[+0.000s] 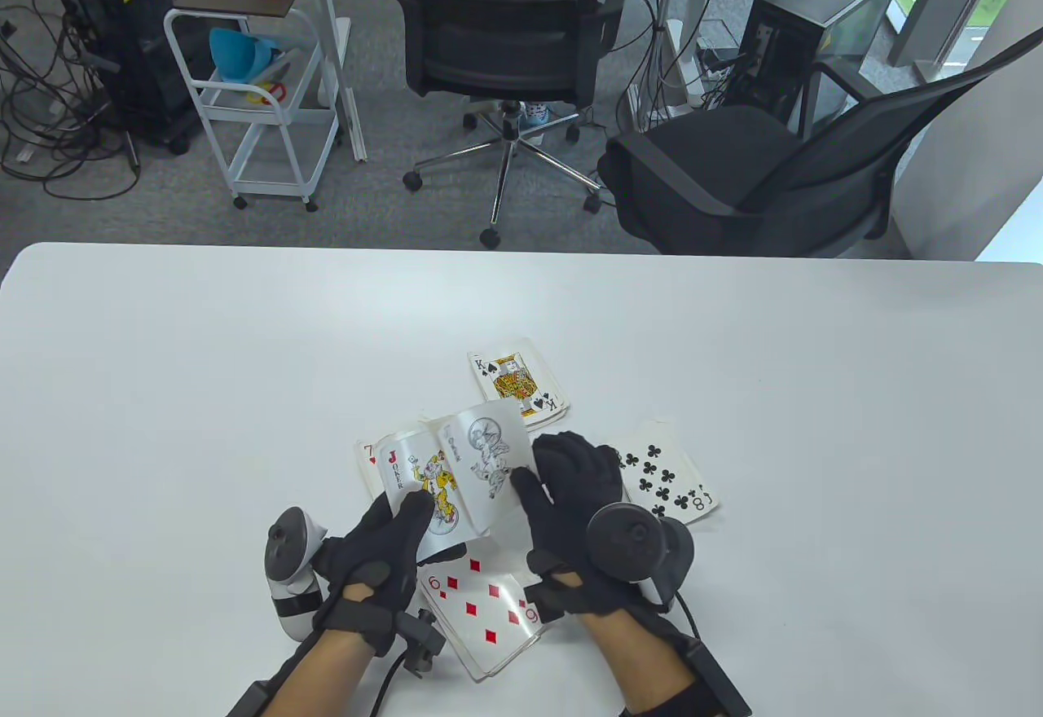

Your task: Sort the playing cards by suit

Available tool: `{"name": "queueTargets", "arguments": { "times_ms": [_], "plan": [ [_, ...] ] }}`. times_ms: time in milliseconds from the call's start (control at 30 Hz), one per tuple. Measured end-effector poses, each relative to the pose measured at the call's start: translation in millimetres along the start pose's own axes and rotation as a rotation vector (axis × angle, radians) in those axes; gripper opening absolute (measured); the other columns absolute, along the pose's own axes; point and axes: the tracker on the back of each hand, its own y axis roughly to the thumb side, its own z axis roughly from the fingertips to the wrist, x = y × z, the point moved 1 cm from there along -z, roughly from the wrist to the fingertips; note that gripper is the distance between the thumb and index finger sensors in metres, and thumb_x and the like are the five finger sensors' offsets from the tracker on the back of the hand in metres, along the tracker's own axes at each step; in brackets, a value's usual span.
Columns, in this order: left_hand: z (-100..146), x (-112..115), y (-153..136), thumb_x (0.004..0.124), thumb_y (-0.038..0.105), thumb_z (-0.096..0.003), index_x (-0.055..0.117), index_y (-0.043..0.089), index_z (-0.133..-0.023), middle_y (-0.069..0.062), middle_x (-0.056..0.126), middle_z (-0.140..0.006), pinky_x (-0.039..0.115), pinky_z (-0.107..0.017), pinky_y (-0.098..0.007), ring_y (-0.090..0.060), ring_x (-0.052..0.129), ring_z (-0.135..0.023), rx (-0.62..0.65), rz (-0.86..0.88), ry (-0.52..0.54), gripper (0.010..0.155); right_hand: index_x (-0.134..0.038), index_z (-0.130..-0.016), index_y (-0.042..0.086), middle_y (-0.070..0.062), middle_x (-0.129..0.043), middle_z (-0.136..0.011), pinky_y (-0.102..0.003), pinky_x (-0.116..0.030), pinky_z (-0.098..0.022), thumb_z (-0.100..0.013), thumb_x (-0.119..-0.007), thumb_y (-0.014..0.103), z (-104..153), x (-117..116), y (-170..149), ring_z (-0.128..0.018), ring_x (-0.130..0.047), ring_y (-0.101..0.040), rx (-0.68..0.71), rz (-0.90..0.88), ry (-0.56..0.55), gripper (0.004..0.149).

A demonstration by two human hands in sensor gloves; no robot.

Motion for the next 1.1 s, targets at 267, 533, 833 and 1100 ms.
{"name": "queueTargets", "arguments": {
  "times_ms": [267,533,833,1100],
  "plan": [
    [-1,-9,12,0.075,0.049,-0.0544,0.071,0.024,-0.099,-0.002,0.087,-0.094,0.093,-0.05,-0.04,-0.028,0.098,-0.078,0.049,0.064,0.05,0.051,-0.084,-0.085,0.015,-0.019,-0.056,-0.109,-0.078,-0.024,-0.067,-0.056,-0.083,0.037,-21,2,-43,-0.105,-0.036,-0.052,-0.243,0.433,0.359,0.037],
    [0,-10,11,0.076,0.048,-0.0542,0.071,0.024,-0.099,-0.002,0.087,-0.094,0.093,-0.05,-0.04,-0.029,0.098,-0.078,0.043,0.052,0.048,0.051,-0.082,-0.085,0.011,-0.02,-0.053,-0.11,-0.077,-0.021,-0.067,-0.054,-0.09,0.038,-13,-58,-39,-0.106,-0.032,-0.052,-0.25,0.908,0.545,0.041],
    [-1,-8,9,0.076,0.048,-0.0543,0.071,0.024,-0.099,-0.003,0.087,-0.094,0.093,-0.049,-0.041,-0.029,0.098,-0.078,0.03,0.038,0.032,0.051,-0.076,-0.087,0.013,-0.019,-0.052,-0.111,-0.077,-0.02,-0.068,-0.052,-0.094,0.043,-12,-50,-34,-0.107,-0.032,-0.052,-0.213,0.92,0.443,0.049],
    [-1,-2,1,0.076,0.047,-0.0544,0.07,0.024,-0.099,-0.003,0.086,-0.094,0.093,-0.05,-0.041,-0.028,0.098,-0.078,-0.007,-0.018,0.013,0.051,-0.073,-0.09,0.015,-0.02,-0.045,-0.112,-0.076,-0.025,-0.068,-0.055,-0.079,0.05,-5,-22,-5,-0.106,-0.027,-0.051,0.008,0.571,0.24,0.05]
  ]
}}
